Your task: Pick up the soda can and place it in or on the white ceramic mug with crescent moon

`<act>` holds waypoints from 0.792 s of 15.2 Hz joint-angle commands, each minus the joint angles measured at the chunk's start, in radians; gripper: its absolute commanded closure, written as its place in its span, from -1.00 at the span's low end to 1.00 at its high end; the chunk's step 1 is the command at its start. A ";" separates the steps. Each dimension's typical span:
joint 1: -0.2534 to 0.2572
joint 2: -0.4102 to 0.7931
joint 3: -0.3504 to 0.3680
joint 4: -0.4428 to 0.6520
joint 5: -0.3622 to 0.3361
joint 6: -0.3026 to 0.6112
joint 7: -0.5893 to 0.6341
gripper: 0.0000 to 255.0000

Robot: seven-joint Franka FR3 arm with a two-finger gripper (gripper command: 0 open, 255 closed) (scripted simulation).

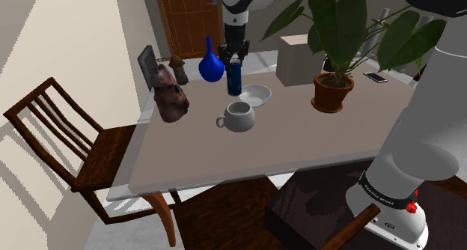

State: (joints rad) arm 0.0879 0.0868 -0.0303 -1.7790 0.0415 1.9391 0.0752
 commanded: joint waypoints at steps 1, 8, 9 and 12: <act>0.001 0.004 0.000 -0.022 0.000 0.027 0.000 1.00; 0.001 0.021 0.001 -0.094 0.003 0.117 -0.004 1.00; 0.001 0.025 0.001 -0.104 0.003 0.130 -0.004 1.00; 0.001 0.036 0.001 -0.131 0.004 0.167 -0.006 1.00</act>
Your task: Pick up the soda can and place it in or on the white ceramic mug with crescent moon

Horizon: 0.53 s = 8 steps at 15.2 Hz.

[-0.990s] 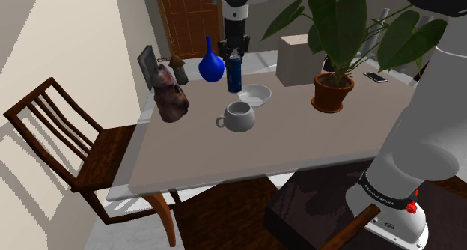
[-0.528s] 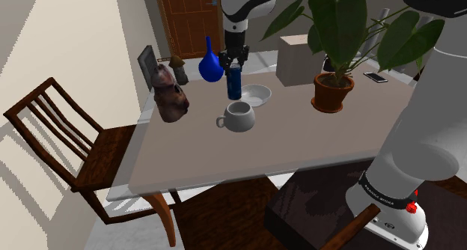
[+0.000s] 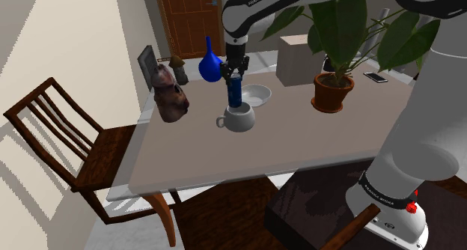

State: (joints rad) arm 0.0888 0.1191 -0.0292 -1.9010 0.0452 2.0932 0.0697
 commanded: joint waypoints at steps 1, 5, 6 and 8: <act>0.000 0.008 0.000 -0.017 0.001 0.026 -0.001 1.00; 0.000 0.024 0.000 -0.045 0.003 0.070 -0.004 1.00; 0.000 0.024 0.000 -0.045 0.003 0.070 -0.004 1.00; 0.000 0.024 0.000 -0.045 0.003 0.070 -0.004 1.00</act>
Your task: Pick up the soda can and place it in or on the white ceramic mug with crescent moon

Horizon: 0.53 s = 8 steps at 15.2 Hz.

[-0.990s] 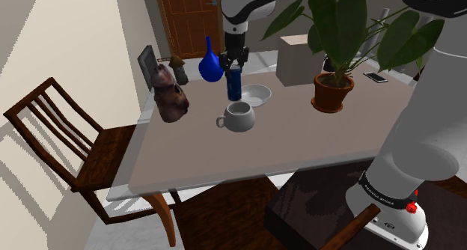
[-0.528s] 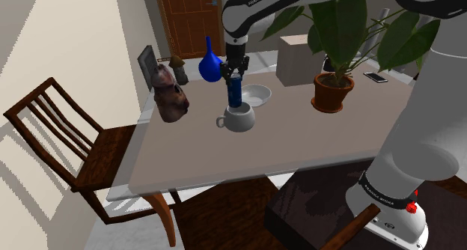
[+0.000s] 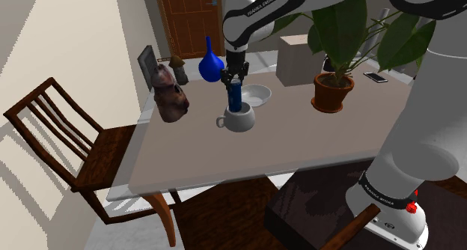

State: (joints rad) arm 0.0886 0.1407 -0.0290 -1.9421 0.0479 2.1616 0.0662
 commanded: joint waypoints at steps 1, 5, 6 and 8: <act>0.000 0.002 0.000 -0.004 0.000 0.001 0.000 1.00; 0.001 0.002 0.000 -0.004 0.000 0.002 0.001 -1.00; 0.001 0.002 0.000 -0.004 0.000 0.002 0.001 -1.00; 0.000 0.002 0.000 -0.004 0.000 0.001 0.000 -1.00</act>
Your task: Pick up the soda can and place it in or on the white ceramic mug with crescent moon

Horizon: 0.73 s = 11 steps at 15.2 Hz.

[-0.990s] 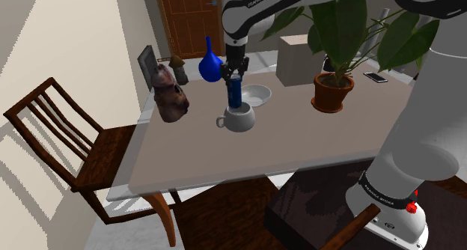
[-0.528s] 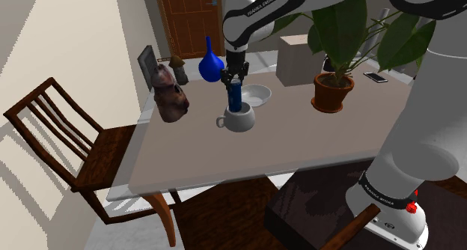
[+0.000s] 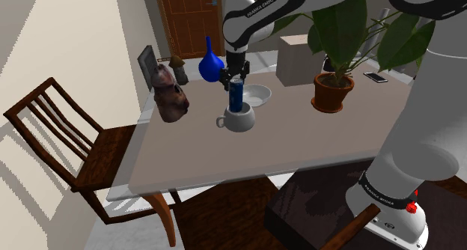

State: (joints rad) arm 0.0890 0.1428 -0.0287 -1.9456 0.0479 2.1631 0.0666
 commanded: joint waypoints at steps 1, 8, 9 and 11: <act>0.000 0.000 0.000 0.000 0.000 0.000 0.000 -1.00; -0.002 -0.049 -0.002 0.066 -0.004 -0.116 0.002 -1.00; -0.002 -0.049 -0.002 0.066 -0.004 -0.116 0.002 -1.00; -0.002 -0.049 -0.002 0.066 -0.004 -0.116 0.002 -1.00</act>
State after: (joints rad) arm 0.0874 0.0938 -0.0309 -1.8805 0.0438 2.0489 0.0690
